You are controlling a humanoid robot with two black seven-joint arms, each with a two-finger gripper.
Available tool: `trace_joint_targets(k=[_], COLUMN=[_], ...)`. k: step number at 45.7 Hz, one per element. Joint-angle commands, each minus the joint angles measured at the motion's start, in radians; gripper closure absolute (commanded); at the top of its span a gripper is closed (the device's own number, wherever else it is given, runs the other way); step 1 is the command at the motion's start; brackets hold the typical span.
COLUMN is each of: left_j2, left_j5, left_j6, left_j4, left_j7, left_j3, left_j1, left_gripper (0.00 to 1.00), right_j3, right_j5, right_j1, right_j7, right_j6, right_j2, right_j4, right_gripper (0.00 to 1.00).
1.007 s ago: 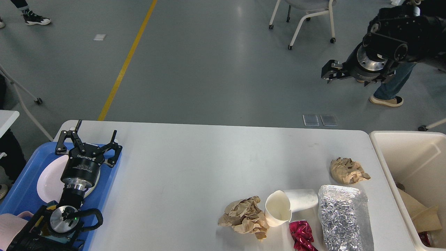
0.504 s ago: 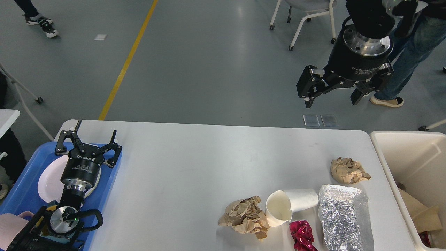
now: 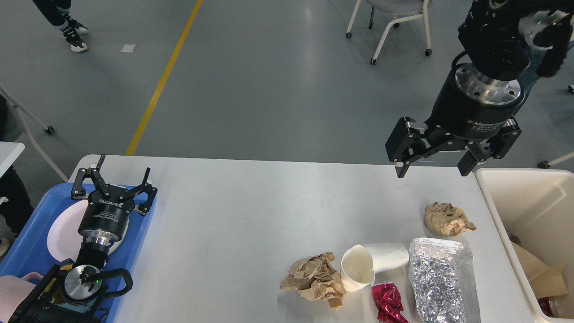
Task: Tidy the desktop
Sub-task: 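Bring the right gripper back over the table toward the foil package, then lower the right gripper and grasp the crumpled silver foil package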
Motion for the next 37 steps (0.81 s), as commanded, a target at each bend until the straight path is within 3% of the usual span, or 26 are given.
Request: trace_joint_targets(k=[1, 9, 21, 26, 37], left_j2=[0.000, 0.000, 0.000, 0.000, 0.000], left_j5=[0.000, 0.000, 0.000, 0.000, 0.000], left_j6=[0.000, 0.000, 0.000, 0.000, 0.000], left_j4=[0.000, 0.000, 0.000, 0.000, 0.000], left_j7=[-0.001, 0.000, -0.001, -0.001, -0.001], left_j3=[0.000, 0.000, 0.000, 0.000, 0.000], left_j1=[0.000, 0.000, 0.000, 0.002, 0.002], left_gripper=[0.04, 0.04, 0.04, 0.04, 0.04], right_j3=[0.004, 0.013, 0.036, 0.005, 0.094], right_j5=[0.015, 0.018, 0.009, -0.048, -0.398], right_j1=[-0.018, -0.086, -0.362, -0.472, -0.730], right_j7=[-0.002, -0.002, -0.002, 0.008, 0.038], right_j6=[-0.012, -0.075, -0.299, -0.341, -0.440], right_j2=[-0.009, -0.014, -0.023, -0.165, -0.441], right_j4=[0.006, 0.007, -0.001, -0.007, -0.031], right_gripper=[0.00, 0.00, 0.01, 0.01, 0.01])
